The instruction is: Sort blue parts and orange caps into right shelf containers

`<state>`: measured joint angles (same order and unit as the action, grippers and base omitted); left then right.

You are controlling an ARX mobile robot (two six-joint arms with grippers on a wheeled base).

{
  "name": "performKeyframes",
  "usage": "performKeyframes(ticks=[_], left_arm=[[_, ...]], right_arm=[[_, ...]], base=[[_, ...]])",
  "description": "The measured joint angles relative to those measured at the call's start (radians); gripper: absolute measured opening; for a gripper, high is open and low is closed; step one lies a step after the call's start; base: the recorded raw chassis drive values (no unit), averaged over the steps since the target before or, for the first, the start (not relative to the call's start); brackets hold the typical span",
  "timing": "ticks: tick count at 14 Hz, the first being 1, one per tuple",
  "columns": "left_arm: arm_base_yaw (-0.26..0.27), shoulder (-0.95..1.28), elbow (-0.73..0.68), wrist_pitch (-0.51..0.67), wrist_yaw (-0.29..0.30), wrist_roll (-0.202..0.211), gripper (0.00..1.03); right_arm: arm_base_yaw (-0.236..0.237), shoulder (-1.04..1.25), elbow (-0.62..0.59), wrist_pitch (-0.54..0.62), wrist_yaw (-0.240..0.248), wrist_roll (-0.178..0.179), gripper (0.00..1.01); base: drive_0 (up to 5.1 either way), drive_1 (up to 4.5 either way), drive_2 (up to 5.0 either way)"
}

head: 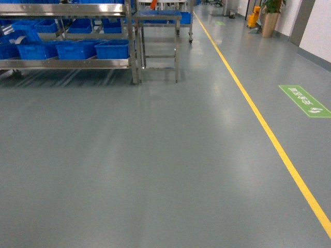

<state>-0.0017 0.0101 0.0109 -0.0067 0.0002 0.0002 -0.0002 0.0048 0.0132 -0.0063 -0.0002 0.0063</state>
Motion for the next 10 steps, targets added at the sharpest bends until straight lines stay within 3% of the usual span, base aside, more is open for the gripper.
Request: performKeyframes(ticks=[10], left_arm=[[0.002, 0.0, 0.0, 0.0, 0.0, 0.0, 0.43]], right_arm=[[0.0, 0.0, 0.0, 0.0, 0.0, 0.0, 0.41]], base=[[0.1, 4.43, -4.2]])
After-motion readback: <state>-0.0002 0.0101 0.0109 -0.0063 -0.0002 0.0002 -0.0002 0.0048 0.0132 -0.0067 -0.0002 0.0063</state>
